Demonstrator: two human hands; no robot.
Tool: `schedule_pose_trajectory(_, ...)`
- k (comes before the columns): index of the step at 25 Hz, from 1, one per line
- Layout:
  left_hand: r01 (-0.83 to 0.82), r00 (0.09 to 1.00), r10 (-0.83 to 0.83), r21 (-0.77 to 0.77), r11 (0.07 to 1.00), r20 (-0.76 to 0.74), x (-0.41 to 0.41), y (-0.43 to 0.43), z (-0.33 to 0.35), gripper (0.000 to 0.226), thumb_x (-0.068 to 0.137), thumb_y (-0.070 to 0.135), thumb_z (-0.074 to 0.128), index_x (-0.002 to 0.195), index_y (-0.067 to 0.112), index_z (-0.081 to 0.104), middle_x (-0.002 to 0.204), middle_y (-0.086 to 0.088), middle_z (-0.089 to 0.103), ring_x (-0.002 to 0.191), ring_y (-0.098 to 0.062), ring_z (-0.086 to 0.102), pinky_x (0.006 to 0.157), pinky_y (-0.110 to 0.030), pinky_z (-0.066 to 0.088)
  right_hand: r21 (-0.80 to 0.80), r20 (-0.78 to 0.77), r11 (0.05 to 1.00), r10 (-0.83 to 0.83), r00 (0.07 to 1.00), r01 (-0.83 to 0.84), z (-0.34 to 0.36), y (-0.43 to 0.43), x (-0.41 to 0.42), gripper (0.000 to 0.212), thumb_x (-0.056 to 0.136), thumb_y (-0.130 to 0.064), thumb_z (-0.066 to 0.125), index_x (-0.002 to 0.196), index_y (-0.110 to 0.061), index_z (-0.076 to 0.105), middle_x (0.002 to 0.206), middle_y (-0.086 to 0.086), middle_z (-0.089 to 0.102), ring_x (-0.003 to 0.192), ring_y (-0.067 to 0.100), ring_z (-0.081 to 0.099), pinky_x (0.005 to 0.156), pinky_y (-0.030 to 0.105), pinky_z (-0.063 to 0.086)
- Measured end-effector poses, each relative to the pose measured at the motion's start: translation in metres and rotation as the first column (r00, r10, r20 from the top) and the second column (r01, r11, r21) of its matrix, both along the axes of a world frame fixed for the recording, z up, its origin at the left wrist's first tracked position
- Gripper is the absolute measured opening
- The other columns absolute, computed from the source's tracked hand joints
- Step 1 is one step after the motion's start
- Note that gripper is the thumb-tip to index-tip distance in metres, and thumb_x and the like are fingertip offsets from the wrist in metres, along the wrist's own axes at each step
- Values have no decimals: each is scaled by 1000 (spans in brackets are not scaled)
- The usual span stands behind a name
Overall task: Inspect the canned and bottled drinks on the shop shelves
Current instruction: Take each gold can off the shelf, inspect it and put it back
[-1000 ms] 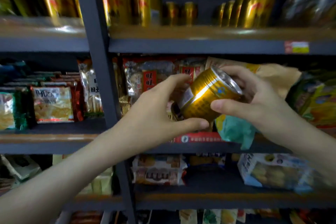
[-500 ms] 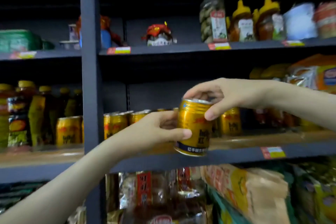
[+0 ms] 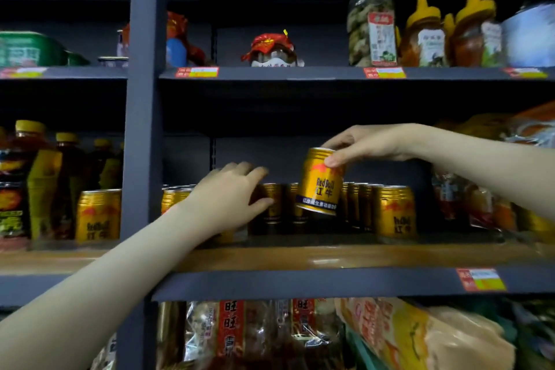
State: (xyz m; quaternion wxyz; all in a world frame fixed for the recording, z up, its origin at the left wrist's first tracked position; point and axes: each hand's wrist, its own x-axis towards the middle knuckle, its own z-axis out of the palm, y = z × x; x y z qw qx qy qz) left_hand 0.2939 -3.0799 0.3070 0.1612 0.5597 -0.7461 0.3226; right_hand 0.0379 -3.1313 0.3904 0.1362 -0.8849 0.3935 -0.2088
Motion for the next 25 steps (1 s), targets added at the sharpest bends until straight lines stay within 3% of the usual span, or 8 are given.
schedule_pose_trajectory(3, -18, 991, 14, 24, 1000, 133, -9, -18, 9, 66, 96, 58, 38, 153, 30, 16, 156, -2, 28, 140, -23, 30, 110, -37, 31, -28, -190, 991, -131, 973, 128, 2, -40, -1, 46, 79, -37, 73, 121, -26, 61, 116, -9, 66, 104, 3, 61, 86, 14, 45)
schedule_pose_trajectory(6, 49, 985, -77, 171, 984, 157, -21, -37, 26, 68, 95, 58, 42, 152, 39, 11, 161, 3, 15, 145, -21, 20, 112, -38, 28, -75, -332, 975, -221, 917, 208, -6, -83, -3, 49, 77, -39, 76, 122, -28, 61, 114, -14, 64, 107, 4, 59, 79, 10, 41)
schedule_pose_trajectory(9, 31, 994, -65, 328, 944, 93, -29, -52, 27, 74, 93, 57, 48, 151, 43, 5, 162, 8, 6, 147, -20, 12, 114, -39, 25, -49, -355, 976, -216, 909, 212, -15, -112, -7, 59, 78, -39, 76, 130, -26, 54, 120, -13, 58, 109, 5, 55, 81, 11, 42)
schedule_pose_trajectory(13, -10, 998, -18, 462, 887, 56, -28, -58, 31, 77, 89, 60, 53, 151, 46, 8, 161, 10, 14, 145, -18, 20, 114, -39, 25, 96, -375, 982, -119, 920, 166, -11, -127, -10, 56, 83, -29, 72, 134, -29, 50, 125, -10, 56, 116, 9, 54, 97, 25, 45)
schedule_pose_trajectory(18, -16, 1000, 8, 422, 906, 21, -5, -55, 35, 71, 84, 69, 51, 146, 50, 22, 152, 8, 35, 133, -16, 40, 108, -33, 37, 97, -361, 991, -47, 932, 87, 0, -139, -13, 47, 86, -26, 67, 131, -25, 54, 119, -14, 60, 109, 2, 56, 80, 11, 46)
schedule_pose_trajectory(22, -39, 996, 10, 336, 941, 87, 2, -51, 22, 59, 86, 68, 47, 140, 52, 30, 136, 8, 53, 115, -13, 55, 96, -35, 49, 7, -406, 994, -97, 909, 109, 2, -158, -13, 50, 85, -30, 70, 132, -23, 55, 124, -7, 61, 110, 7, 58, 90, 19, 48)
schedule_pose_trajectory(25, -34, 990, -3, 254, 967, 144, 1, -46, 20, 56, 89, 64, 46, 141, 50, 32, 138, 10, 51, 117, -13, 54, 95, -35, 49, -56, -462, 992, -128, 878, 115, 0, -169, -9, 52, 87, -28, 68, 136, -22, 51, 125, -9, 58, 113, 9, 55, 88, 14, 44)
